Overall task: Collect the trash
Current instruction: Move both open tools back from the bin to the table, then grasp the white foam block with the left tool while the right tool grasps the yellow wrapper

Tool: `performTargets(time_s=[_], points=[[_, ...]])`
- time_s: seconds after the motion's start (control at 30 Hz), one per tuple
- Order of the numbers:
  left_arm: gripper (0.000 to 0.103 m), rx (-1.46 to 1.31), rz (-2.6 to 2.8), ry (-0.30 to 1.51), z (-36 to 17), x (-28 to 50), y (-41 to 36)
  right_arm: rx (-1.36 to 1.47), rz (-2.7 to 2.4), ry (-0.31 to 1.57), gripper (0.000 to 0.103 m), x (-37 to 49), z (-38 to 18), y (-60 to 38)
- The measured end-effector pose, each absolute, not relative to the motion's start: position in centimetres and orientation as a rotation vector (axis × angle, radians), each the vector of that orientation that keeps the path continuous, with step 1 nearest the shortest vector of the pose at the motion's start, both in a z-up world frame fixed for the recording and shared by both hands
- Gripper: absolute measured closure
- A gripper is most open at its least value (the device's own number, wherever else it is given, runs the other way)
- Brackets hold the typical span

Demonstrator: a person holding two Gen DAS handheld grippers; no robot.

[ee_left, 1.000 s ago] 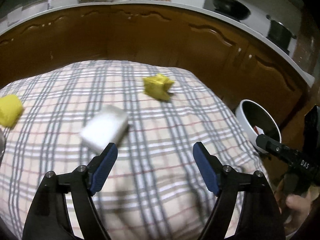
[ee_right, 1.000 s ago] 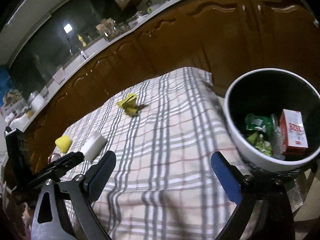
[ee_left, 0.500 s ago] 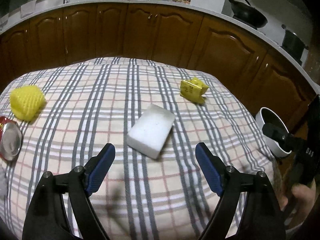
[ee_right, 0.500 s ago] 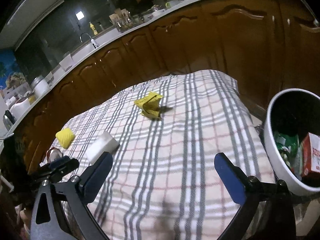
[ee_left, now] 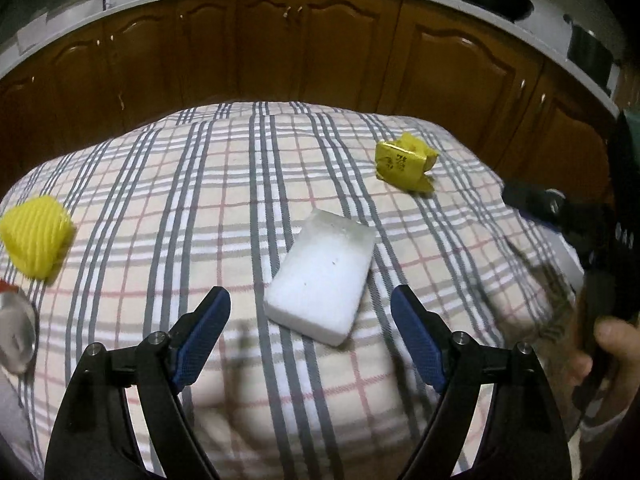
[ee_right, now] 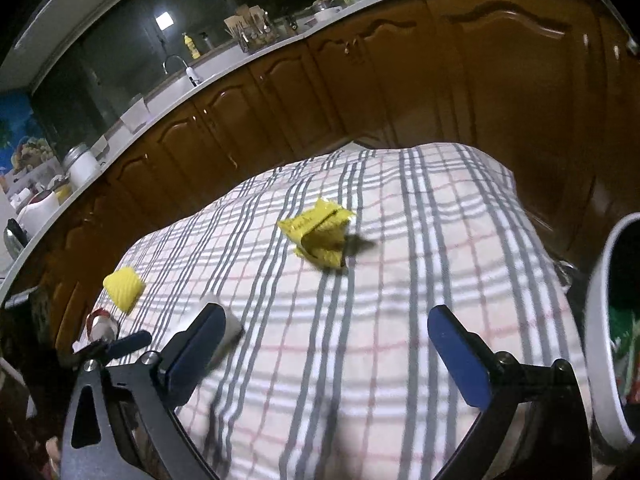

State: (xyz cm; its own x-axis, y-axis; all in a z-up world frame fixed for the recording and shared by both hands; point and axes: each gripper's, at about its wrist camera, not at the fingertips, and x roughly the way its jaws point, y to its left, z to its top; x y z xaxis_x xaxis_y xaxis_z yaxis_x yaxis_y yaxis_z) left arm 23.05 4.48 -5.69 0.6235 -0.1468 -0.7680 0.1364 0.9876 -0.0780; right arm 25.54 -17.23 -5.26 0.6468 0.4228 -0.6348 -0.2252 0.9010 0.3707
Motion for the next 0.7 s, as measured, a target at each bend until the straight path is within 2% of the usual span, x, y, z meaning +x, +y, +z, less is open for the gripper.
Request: performTargets(time_s=[0.13,0.3,0.37,0.4,0.47,0.5,0.53,0.7], points=[[0.019,0.014,-0.159,0.900,-6.4,24.1,4.4,0.285,0.393,0.800,0.010,28.2,-5.4,-16.4],[0.019,0.000,-0.161,0.917,-7.2,24.9,4.7,0.313,0.405,0.822,0.012,31.6,-6.2,-15.4],[0.024,-0.005,-0.166,0.922,-7.4,25.0,4.6,0.311,0.411,0.840,0.014,32.8,-6.8,-14.8],[0.028,-0.005,-0.172,0.925,-7.5,25.0,4.5,0.307,0.415,0.847,0.018,33.4,-7.1,-14.5],[0.045,-0.012,-0.199,0.936,-7.7,25.1,4.2,0.300,0.423,0.864,0.032,34.0,-7.6,-14.0],[0.048,-0.020,-0.213,0.940,-7.7,25.0,4.0,0.292,0.425,0.876,0.055,34.3,-7.9,-13.8],[0.048,-0.017,-0.204,0.937,-7.6,24.9,3.9,0.283,0.418,0.885,0.059,34.4,-8.1,-13.7],[0.051,-0.037,-0.204,0.905,-6.5,24.4,3.6,0.284,0.407,0.830,0.061,32.0,-7.3,-15.0]])
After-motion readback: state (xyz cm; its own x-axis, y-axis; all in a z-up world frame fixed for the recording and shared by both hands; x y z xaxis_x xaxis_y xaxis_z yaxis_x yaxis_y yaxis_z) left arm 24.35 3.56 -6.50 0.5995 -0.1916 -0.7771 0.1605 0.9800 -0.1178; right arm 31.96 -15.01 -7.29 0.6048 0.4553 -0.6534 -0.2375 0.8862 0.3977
